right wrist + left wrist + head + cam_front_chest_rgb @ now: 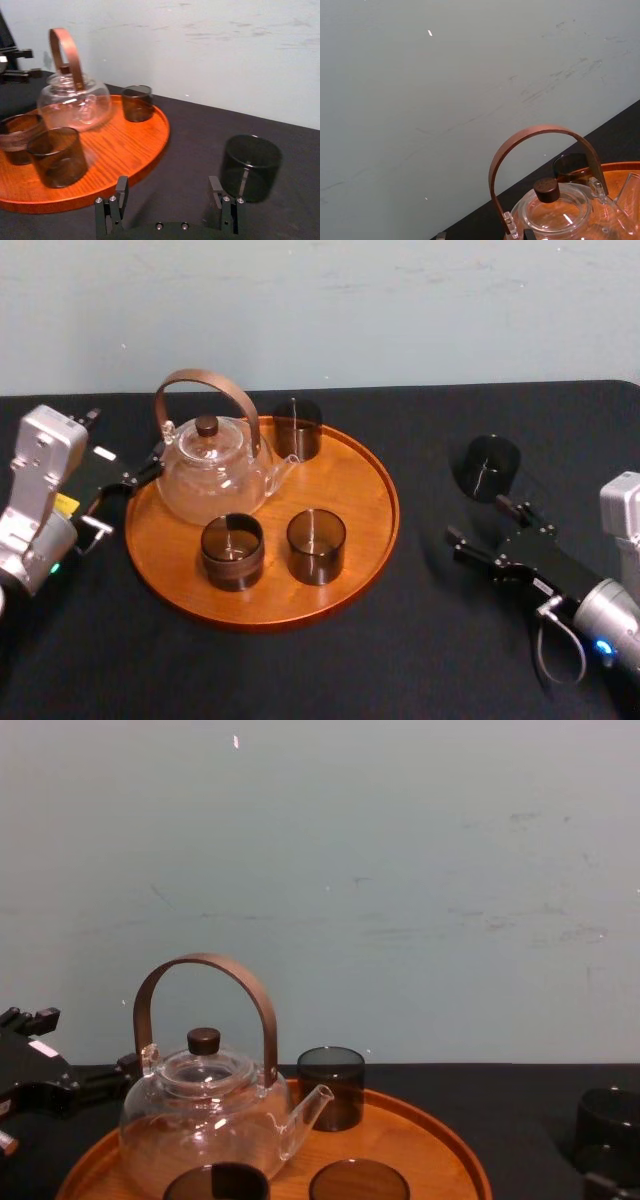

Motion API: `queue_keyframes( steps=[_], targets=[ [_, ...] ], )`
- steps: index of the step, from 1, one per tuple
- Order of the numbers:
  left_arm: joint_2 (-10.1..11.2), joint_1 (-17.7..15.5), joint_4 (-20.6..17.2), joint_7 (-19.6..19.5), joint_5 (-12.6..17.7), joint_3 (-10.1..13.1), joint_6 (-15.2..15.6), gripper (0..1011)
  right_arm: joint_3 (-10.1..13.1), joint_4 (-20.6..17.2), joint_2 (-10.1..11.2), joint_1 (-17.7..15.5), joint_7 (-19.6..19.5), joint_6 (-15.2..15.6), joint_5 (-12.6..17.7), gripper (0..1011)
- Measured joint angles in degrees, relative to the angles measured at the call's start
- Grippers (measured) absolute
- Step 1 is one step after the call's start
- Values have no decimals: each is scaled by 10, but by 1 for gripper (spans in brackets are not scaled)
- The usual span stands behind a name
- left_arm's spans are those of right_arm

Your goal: Pick up the glass from the table and place it on the tray.

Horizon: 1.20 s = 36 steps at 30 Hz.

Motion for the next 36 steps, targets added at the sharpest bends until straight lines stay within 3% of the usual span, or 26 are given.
queue_keyframes(
  steps=[7,15,36],
  targets=[
    [0,0,0,0,0,0,0,1001,23,13,0,0,-8,-1,7,1003],
    [0,0,0,0,0,0,0,1001,38,49,-6,34,-18,9,2,1002],
    [0,0,0,0,0,0,0,1001,22,131,-27,131,-10,52,-15,1002]
  ],
)
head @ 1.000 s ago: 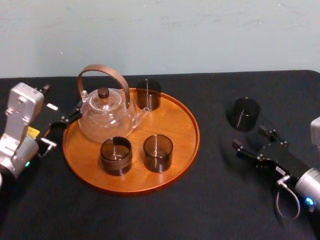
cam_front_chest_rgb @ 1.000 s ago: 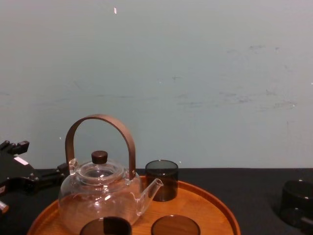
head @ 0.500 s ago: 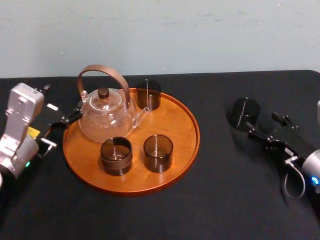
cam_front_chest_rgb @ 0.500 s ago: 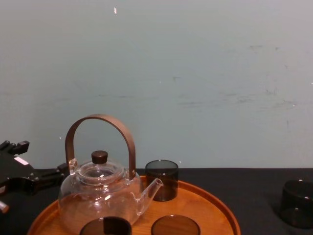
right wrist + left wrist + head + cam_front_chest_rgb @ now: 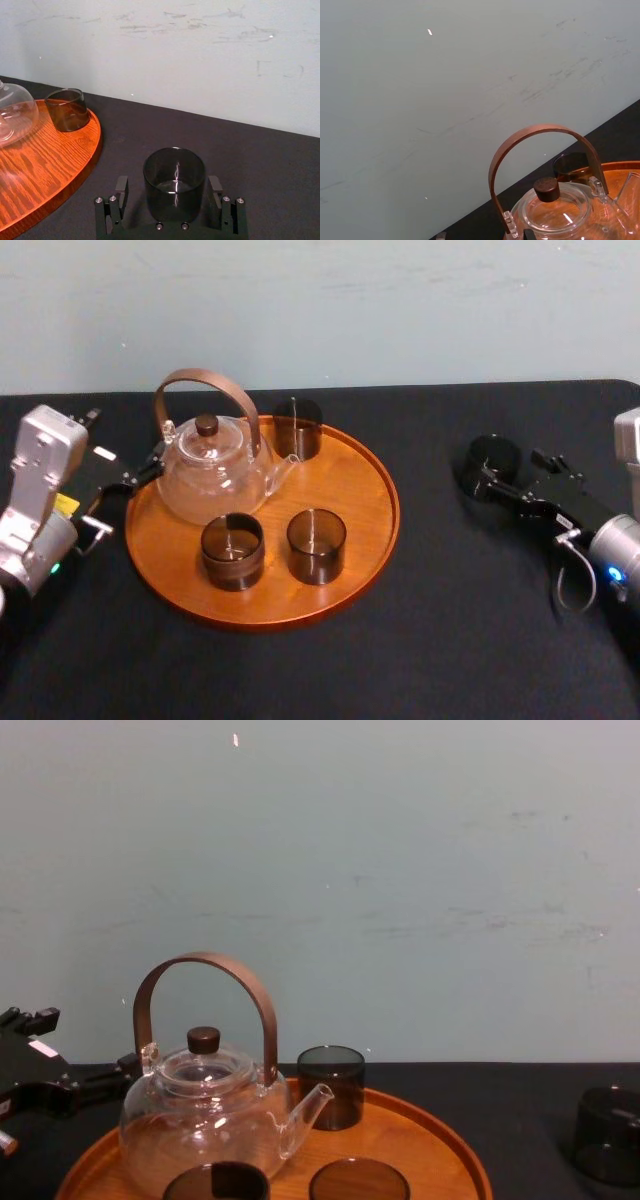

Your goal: Pick up the glass from the table and place it on the tray.

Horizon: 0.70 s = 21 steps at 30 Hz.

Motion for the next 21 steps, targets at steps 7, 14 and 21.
queue_keyframes(
  steps=[7,14,21],
  targets=[
    [0,0,0,0,0,0,0,1001,-9,14,-5,15,3,3,-7,1002],
    [0,0,0,0,0,0,0,1001,-15,33,-10,29,4,5,-12,1002],
    [0,0,0,0,0,0,0,1001,-16,39,-11,32,5,5,-13,1002]
  ],
)
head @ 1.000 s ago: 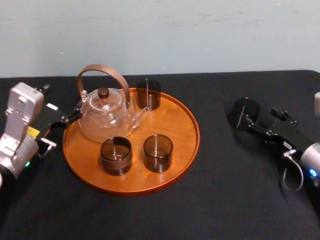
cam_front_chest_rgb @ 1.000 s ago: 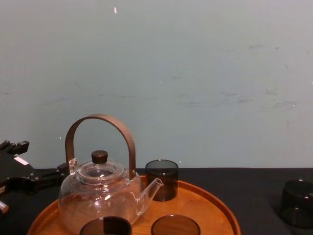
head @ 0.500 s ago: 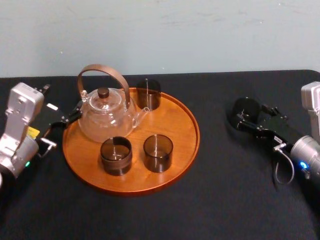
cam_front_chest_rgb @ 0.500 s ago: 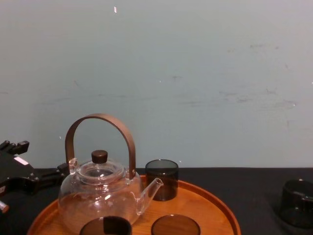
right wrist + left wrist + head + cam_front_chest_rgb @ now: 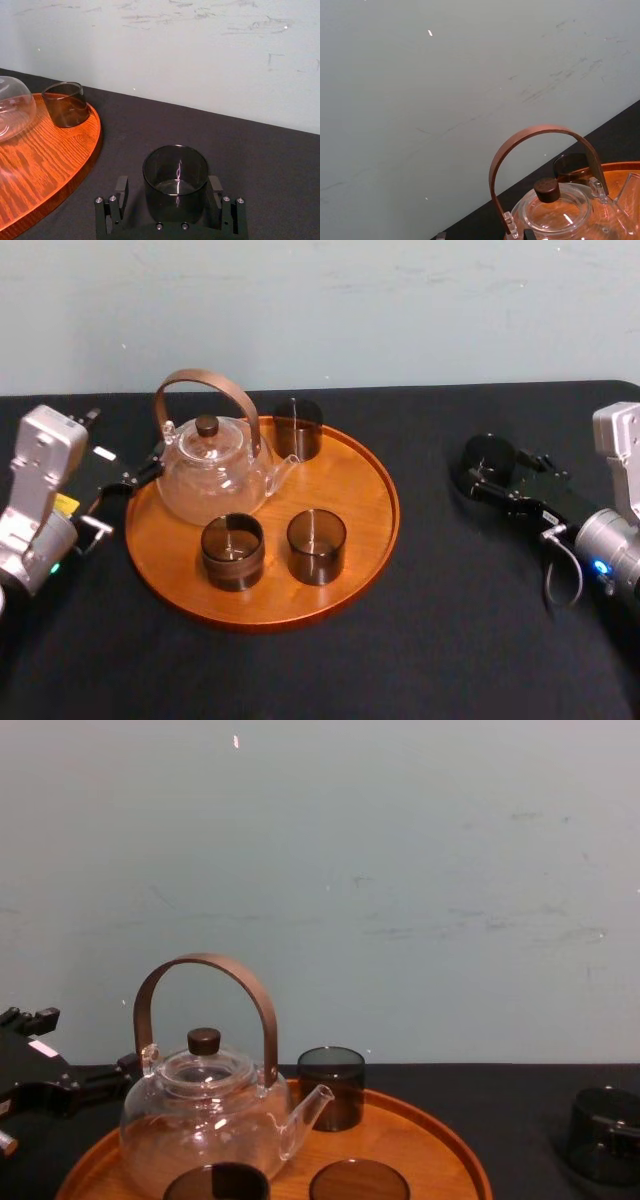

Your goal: Pick up the glass from the table and place it on the tray.

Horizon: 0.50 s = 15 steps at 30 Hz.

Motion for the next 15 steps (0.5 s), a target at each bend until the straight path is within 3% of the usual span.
queue_keyframes(
  steps=[15],
  targets=[
    [0,0,0,0,0,0,0,1001,2,5,-1,4,-1,0,-2,1003]
  ],
)
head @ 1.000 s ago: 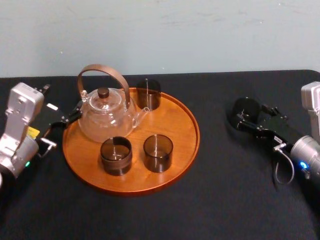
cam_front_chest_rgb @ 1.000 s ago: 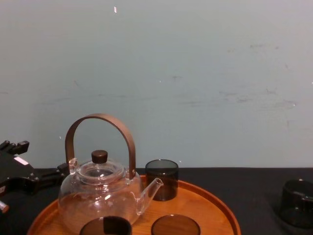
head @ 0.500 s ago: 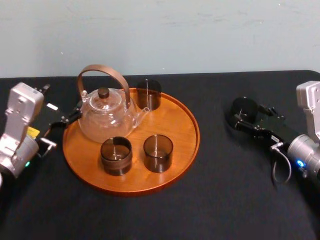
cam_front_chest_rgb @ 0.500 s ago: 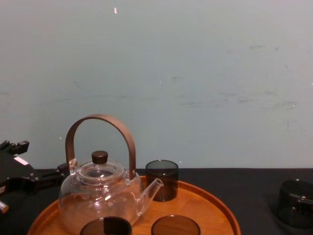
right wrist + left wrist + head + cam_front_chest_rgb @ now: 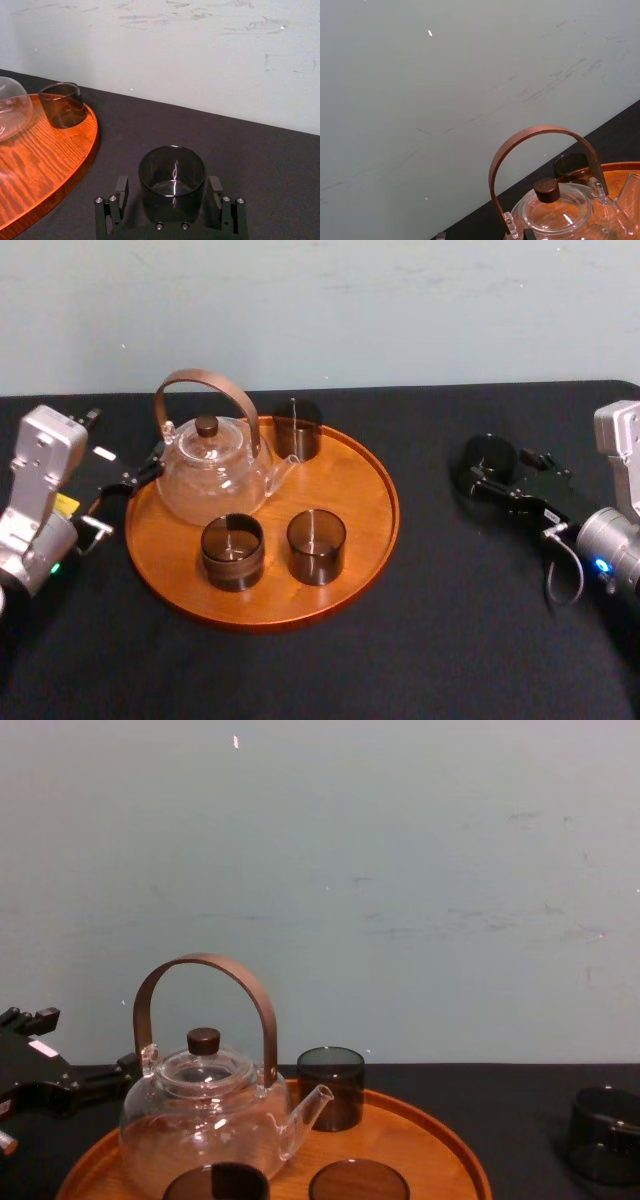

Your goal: Pick up the glass from the table and place it on the tray.

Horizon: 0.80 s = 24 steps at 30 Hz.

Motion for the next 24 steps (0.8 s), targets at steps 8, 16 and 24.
queue_keyframes(
  steps=[8,16,24],
  targets=[
    [0,0,0,0,0,0,0,1001,-2,28,-8,20,-2,-1,-5,1002],
    [0,0,0,0,0,0,0,1001,-4,55,-16,41,0,-3,-8,1002],
    [0,0,0,0,0,0,0,1002,-11,84,-25,63,7,-8,-14,1003]
  ],
)
